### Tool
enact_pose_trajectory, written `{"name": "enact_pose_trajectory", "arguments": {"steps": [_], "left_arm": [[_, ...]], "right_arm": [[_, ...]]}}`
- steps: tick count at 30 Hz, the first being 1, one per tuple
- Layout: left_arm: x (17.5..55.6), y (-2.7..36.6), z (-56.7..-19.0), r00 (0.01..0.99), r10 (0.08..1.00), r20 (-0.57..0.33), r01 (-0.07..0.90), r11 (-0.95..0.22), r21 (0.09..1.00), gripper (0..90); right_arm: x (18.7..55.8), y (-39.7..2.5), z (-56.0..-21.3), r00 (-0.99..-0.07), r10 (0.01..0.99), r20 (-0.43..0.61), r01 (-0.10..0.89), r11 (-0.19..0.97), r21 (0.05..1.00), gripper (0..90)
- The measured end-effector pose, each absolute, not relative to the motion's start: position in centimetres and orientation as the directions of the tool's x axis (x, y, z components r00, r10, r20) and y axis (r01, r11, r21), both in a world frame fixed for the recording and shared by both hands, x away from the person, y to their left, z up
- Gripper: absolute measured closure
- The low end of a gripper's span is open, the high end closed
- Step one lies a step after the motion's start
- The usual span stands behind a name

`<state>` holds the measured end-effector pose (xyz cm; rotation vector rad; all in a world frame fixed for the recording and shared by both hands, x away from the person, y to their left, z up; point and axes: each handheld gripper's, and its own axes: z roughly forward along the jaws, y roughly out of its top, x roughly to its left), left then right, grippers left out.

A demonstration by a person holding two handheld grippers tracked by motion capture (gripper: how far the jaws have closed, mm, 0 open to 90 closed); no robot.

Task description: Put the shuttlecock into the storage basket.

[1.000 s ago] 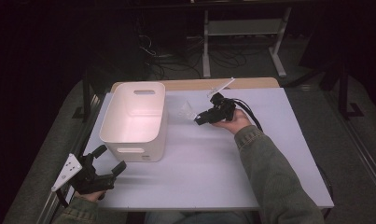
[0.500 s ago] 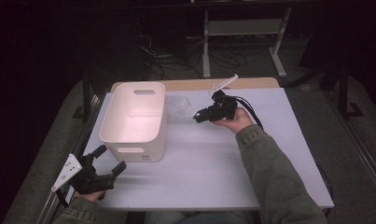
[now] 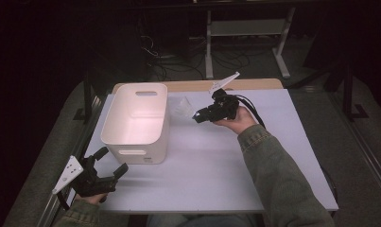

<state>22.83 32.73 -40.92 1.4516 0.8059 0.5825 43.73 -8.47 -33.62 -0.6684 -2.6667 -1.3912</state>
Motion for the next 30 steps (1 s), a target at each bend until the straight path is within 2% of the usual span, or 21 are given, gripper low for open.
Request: {"name": "enact_pose_trajectory", "arguments": {"steps": [8,21,30], "left_arm": [[22.8,32.7,-40.9,0.62,0.774,-0.125,0.123,0.062,0.991,0.0],[22.9,32.5,-40.9,0.622,0.77,-0.143,0.119,0.087,0.989,0.0],[22.9,32.7,-41.0,0.624,0.772,-0.124,0.119,0.063,0.991,0.0]], "right_arm": [[43.4,-7.8,-32.5,-0.924,0.326,0.198,0.352,0.529,0.772,64.3],[43.3,-6.4,-30.4,-0.934,0.306,0.187,0.33,0.529,0.782,64.2],[42.7,-5.2,-29.0,-0.94,0.289,0.179,0.313,0.53,0.788,64.3]]}}
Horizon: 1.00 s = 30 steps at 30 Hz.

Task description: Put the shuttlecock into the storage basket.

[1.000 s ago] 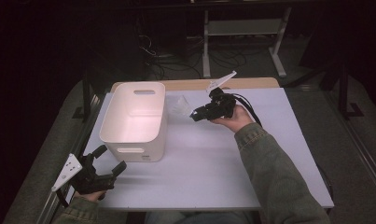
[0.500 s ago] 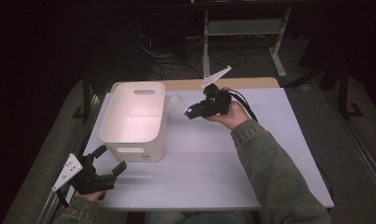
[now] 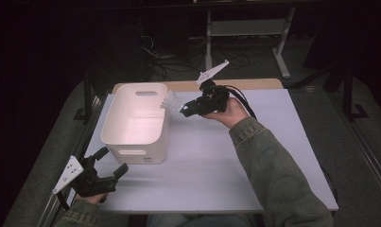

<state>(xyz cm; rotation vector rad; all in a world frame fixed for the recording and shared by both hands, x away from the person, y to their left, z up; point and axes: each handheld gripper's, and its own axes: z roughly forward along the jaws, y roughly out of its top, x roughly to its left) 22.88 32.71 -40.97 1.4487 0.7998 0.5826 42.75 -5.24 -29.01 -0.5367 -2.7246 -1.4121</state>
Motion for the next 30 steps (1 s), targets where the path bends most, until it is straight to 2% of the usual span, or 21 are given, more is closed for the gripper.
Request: {"name": "enact_pose_trajectory", "arguments": {"steps": [6,30], "left_arm": [[22.8,32.7,-40.9,0.626,0.77,-0.127,0.122,0.063,0.99,0.0],[22.9,32.8,-40.9,0.622,0.773,-0.124,0.118,0.064,0.991,0.0]], "right_arm": [[42.5,-3.6,-27.7,-0.955,0.257,0.146,0.266,0.534,0.803,64.3],[42.0,0.7,-27.4,-0.968,0.198,0.151,0.238,0.551,0.8,64.3]]}}
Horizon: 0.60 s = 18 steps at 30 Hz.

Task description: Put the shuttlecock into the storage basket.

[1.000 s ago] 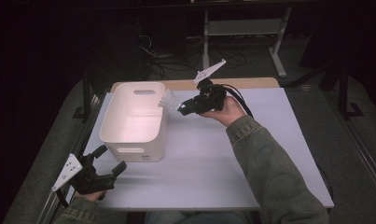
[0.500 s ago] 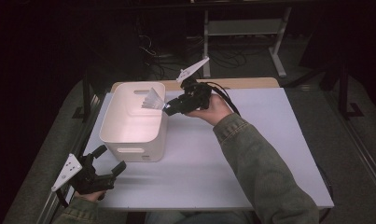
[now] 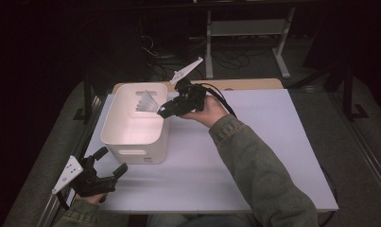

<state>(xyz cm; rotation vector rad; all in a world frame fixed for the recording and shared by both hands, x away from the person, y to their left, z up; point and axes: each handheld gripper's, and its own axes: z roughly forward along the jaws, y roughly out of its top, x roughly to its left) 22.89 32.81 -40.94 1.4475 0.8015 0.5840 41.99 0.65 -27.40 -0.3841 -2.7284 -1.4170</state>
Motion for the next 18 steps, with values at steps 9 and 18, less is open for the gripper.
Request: {"name": "enact_pose_trajectory", "arguments": {"steps": [9,18], "left_arm": [[22.8,32.8,-40.9,0.623,0.771,-0.131,0.125,0.067,0.99,0.0],[22.8,32.8,-40.9,0.62,0.774,-0.133,0.122,0.073,0.99,0.0]], "right_arm": [[42.1,2.5,-28.2,-0.968,0.171,0.184,0.248,0.543,0.803,64.2],[42.3,3.9,-29.0,-0.97,0.151,0.192,0.244,0.552,0.797,64.3]]}}
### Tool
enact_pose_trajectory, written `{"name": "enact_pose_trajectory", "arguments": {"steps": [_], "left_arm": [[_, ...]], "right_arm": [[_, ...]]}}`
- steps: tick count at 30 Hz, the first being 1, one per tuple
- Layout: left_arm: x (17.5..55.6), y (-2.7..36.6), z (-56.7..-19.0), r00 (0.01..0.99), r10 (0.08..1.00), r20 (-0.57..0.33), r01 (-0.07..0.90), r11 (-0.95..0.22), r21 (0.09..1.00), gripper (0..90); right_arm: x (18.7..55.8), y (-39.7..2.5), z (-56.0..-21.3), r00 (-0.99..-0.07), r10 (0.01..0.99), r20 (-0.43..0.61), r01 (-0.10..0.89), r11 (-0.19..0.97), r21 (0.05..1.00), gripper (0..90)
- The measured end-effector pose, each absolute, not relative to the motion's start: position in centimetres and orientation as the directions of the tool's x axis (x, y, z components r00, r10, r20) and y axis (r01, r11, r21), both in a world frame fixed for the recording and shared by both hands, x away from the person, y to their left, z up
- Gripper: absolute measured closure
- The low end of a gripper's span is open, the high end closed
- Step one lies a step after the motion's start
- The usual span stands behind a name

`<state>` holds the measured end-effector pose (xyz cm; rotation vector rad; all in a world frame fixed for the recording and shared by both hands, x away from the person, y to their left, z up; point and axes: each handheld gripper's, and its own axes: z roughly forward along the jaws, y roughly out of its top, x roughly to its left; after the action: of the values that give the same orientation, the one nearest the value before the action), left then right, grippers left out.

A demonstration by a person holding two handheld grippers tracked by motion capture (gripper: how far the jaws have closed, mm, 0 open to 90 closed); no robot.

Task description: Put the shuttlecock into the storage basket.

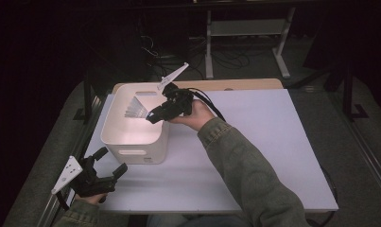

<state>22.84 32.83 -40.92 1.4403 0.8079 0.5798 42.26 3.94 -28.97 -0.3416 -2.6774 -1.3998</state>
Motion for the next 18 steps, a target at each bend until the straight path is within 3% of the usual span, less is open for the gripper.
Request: {"name": "enact_pose_trajectory", "arguments": {"steps": [18], "left_arm": [[22.7,32.9,-40.9,0.61,0.778,-0.151,0.135,0.085,0.987,0.0]], "right_arm": [[42.7,5.3,-30.8,-0.962,0.152,0.226,0.272,0.568,0.777,64.2]]}}
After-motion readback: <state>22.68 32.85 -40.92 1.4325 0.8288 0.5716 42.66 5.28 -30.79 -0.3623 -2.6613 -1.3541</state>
